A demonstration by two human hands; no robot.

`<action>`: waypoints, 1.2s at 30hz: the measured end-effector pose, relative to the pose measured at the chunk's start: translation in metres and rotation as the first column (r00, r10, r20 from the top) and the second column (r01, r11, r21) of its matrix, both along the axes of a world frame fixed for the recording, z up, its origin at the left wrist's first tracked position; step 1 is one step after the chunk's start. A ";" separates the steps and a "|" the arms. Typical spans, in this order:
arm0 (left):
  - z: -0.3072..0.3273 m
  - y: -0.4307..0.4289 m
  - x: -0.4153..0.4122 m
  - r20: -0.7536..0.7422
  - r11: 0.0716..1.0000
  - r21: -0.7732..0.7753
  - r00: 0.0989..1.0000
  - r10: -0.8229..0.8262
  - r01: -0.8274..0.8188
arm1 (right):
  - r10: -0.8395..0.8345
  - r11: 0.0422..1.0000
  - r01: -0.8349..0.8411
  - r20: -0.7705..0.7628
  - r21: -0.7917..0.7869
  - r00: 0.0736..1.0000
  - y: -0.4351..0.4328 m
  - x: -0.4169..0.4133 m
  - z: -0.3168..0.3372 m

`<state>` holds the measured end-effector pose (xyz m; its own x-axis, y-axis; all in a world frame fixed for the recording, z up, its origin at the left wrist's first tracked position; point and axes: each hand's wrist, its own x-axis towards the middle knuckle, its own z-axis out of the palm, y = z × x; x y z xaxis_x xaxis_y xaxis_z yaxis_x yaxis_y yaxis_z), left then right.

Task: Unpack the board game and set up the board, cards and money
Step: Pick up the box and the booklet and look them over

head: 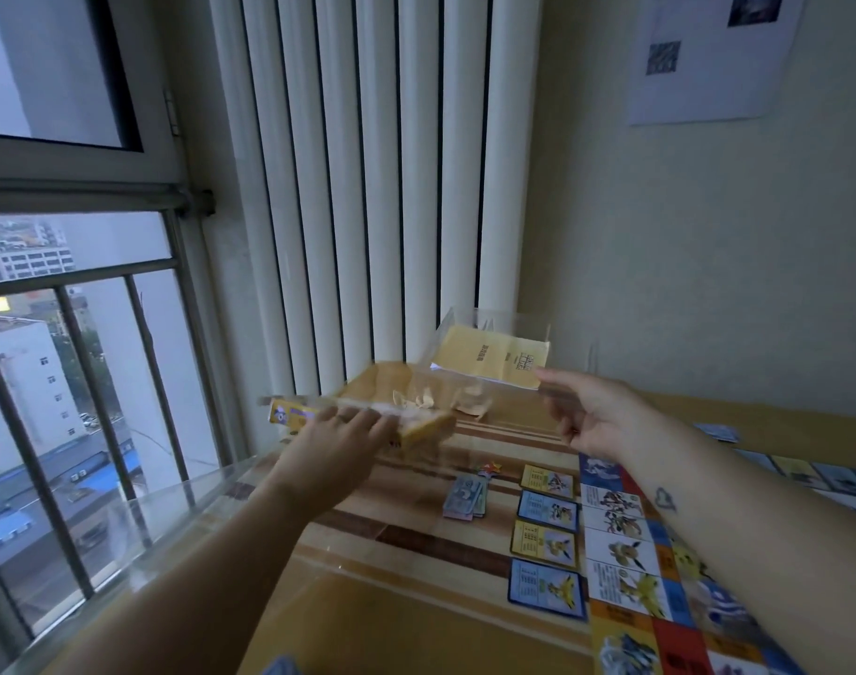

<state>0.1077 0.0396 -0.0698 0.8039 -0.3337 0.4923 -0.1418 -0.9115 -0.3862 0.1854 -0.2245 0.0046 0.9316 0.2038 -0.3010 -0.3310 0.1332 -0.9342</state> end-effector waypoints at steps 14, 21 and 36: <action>0.068 0.028 -0.057 0.114 -0.487 -0.814 0.909 0.402 0.317 | 0.112 0.993 -0.113 0.030 0.024 0.993 -0.010 -0.053 0.034; 0.057 0.027 -0.085 0.119 -0.666 -0.661 0.924 0.363 0.347 | 0.303 0.950 -0.302 -0.008 -0.079 0.953 -0.024 -0.088 0.023; 0.061 0.010 -0.113 0.243 -0.635 -0.707 0.950 0.197 0.312 | 0.256 0.962 -0.251 0.037 -0.104 0.966 -0.035 -0.107 0.021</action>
<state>-0.0051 0.0498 -0.0090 0.6668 0.7380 0.1037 -0.4251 0.2624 0.8663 0.0783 -0.2597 0.0254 0.8676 0.4066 -0.2864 -0.2954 -0.0420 -0.9545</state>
